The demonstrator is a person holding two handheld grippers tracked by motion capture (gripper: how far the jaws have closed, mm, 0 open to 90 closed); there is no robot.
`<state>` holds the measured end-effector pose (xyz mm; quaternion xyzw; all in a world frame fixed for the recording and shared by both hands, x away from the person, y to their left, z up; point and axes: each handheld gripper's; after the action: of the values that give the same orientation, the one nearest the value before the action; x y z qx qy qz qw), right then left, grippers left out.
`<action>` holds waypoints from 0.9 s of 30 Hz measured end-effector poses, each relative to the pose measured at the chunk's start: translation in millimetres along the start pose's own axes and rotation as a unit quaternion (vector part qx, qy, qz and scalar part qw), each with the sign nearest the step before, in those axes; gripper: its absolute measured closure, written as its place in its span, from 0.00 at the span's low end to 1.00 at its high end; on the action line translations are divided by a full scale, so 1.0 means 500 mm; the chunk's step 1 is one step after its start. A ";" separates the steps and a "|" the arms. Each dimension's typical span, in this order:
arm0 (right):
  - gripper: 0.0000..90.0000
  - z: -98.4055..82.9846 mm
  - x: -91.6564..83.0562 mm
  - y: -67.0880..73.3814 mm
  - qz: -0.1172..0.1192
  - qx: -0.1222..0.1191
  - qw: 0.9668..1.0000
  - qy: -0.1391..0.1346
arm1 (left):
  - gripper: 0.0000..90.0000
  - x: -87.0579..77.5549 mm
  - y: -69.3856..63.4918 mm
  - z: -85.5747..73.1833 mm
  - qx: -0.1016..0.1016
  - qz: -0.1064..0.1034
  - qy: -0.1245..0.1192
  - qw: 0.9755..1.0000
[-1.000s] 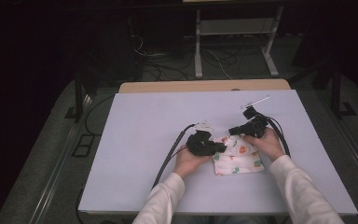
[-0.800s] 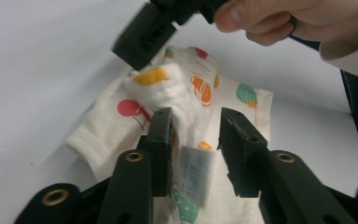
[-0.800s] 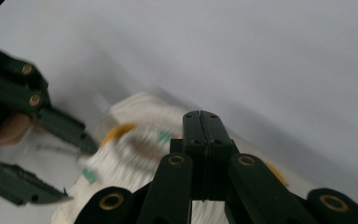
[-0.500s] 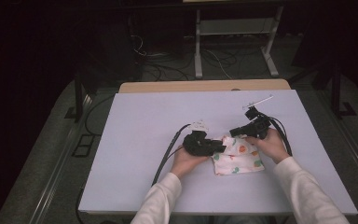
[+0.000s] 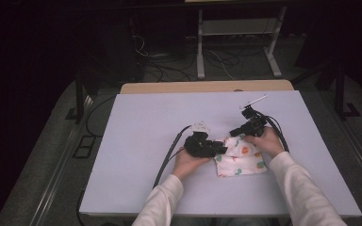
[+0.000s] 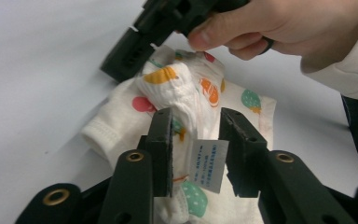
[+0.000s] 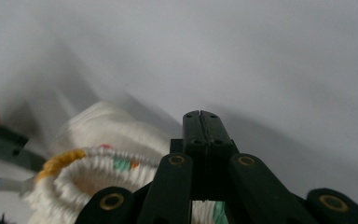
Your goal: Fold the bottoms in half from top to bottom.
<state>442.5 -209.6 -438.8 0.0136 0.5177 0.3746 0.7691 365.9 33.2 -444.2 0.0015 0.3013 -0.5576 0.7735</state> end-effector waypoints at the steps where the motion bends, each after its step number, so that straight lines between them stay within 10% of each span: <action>1: 0.98 -0.001 -0.003 0.001 0.004 0.002 1.000 0.003 | 0.69 -0.002 0.002 0.000 -0.002 0.003 -0.001 1.000; 27: 0.98 -0.081 -0.084 0.071 0.048 -0.027 0.998 0.013 | 0.34 -0.025 0.026 0.004 -0.044 0.061 -0.028 0.997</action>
<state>382.1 -224.0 -410.1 0.0131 0.5165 0.4250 0.7433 375.7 48.2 -441.2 -0.0302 0.3030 -0.4949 0.8138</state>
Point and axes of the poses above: each handheld gripper's, and its own axes: x roughly forward along the jaws, z roughly out of its top, y roughly to its left
